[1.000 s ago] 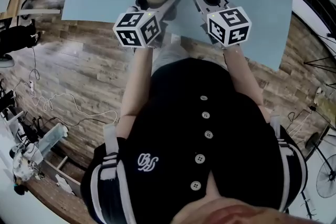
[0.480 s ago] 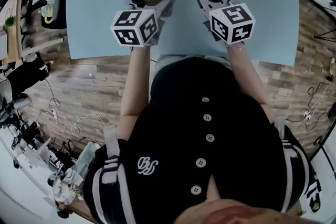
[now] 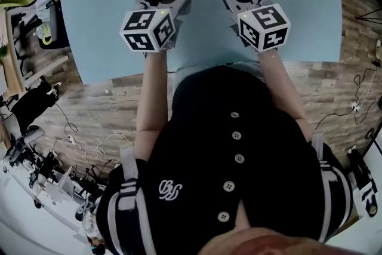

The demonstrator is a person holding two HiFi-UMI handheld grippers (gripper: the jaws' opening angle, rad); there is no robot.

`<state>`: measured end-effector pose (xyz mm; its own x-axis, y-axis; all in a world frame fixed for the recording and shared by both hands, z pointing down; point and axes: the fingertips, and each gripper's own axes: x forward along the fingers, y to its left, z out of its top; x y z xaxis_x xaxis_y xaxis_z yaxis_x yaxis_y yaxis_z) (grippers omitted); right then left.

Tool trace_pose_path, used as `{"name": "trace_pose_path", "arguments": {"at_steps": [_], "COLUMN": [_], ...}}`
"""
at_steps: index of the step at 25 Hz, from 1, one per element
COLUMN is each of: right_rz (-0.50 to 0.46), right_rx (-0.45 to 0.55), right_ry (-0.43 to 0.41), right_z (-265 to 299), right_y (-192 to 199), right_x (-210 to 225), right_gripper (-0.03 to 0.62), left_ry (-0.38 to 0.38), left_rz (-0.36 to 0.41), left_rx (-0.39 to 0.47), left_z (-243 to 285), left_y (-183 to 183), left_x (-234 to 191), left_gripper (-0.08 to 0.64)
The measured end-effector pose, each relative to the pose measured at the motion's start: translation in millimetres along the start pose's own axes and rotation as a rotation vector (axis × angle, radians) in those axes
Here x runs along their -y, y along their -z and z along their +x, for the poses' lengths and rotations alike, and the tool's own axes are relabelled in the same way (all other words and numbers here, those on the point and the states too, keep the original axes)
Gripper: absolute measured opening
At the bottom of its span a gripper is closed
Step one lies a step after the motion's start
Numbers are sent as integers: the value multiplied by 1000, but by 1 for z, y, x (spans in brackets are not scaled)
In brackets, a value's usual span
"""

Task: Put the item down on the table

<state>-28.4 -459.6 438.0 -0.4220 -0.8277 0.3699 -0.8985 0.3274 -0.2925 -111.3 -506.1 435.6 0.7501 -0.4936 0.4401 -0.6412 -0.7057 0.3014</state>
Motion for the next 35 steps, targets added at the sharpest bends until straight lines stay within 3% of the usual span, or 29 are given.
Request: {"name": "trace_pose_path", "arguments": {"at_steps": [5, 11, 18, 30, 35], "right_rz": [19, 16, 3, 20, 41], "right_rx": [-20, -34, -64, -107, -107], "right_ry": [19, 23, 24, 28, 51], "right_z": [2, 20, 27, 35, 35], "right_y": [11, 10, 16, 34, 37], "right_x": [5, 4, 12, 18, 26], "right_gripper": [12, 12, 12, 12, 12], "left_ry": [34, 96, 206, 291, 301], "left_rz": [48, 244, 404, 463, 491], "left_rx": [-69, -216, -413, -593, -630], "left_z": [10, 20, 44, 76, 84], "left_y": [15, 29, 53, 81, 90], "left_x": [-6, -26, -36, -45, -45], "left_gripper": [423, 423, 425, 426, 428]}}
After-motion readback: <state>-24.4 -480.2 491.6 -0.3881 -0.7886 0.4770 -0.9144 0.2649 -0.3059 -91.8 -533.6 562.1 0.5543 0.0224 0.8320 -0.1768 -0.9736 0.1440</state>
